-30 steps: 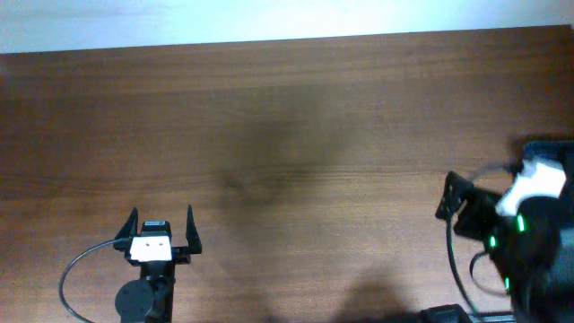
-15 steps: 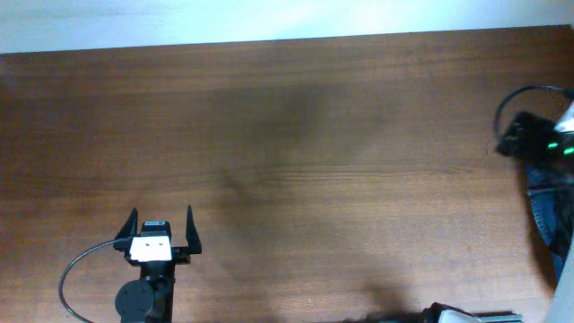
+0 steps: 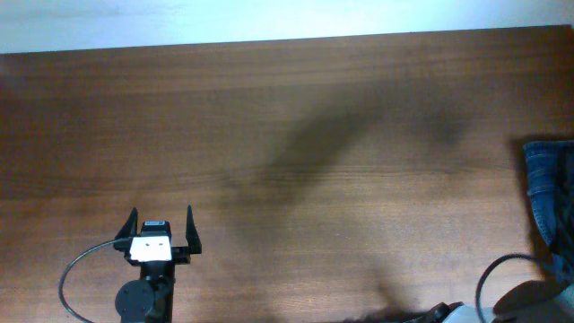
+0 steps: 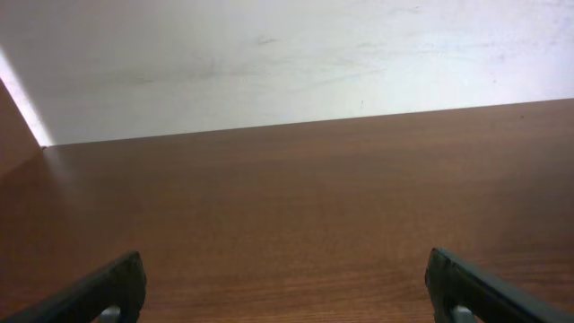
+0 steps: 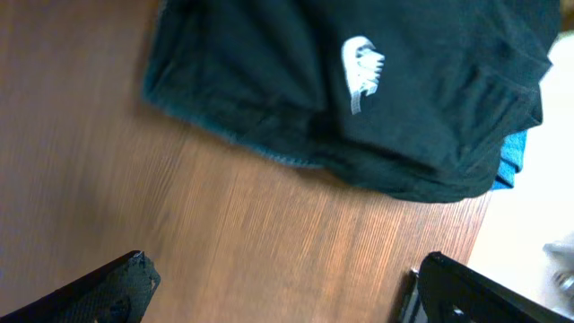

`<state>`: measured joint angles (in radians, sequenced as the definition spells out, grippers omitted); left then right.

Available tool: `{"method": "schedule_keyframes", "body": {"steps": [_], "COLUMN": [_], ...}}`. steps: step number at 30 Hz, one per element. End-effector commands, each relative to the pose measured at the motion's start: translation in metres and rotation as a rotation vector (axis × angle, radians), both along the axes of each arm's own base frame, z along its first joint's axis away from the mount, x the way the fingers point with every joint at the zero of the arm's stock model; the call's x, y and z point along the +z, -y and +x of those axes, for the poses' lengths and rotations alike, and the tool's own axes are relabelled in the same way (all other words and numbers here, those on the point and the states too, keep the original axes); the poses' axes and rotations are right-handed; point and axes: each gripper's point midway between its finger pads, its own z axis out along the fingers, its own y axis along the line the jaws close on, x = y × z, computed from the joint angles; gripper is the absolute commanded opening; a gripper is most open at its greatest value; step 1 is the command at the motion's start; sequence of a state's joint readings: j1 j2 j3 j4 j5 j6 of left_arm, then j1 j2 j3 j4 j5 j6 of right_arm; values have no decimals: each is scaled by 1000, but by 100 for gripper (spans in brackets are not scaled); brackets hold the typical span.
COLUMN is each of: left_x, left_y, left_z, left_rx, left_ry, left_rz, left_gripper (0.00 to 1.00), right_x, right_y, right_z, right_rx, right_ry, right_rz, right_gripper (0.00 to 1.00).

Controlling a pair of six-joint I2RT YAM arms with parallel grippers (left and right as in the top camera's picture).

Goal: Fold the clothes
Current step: 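Reach the right gripper to the clothes pile at the right edge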

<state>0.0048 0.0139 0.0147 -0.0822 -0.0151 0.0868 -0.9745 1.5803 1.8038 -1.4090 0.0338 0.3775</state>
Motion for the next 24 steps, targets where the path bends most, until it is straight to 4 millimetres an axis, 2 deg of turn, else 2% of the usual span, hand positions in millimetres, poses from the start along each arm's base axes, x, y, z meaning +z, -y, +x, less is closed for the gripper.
{"method": "schedule_keyframes", "body": {"steps": [1, 9, 11, 15, 20, 24], "left_x": [-1, -1, -1, -1, -1, -1], "left_y": [-1, -1, -1, -1, -1, -1], "left_z": [0, 0, 0, 0, 0, 0], "left_rx": [5, 5, 5, 5, 5, 5], "left_ry": [1, 1, 1, 1, 1, 1], "left_rz": [13, 13, 13, 13, 13, 13], "left_gripper": [99, 99, 99, 99, 99, 99], "right_x": [-11, -53, -59, -58, -53, -60], "right_y": [17, 56, 64, 81, 99, 110], "right_z": [-3, -23, -29, -34, -25, -17], "right_rx": [-92, -210, -234, -254, -180, -147], "right_ry": [31, 0, 4, 29, 43, 40], "right_rz": [51, 134, 139, 99, 17, -6], "right_gripper": [96, 92, 86, 80, 75, 71]}}
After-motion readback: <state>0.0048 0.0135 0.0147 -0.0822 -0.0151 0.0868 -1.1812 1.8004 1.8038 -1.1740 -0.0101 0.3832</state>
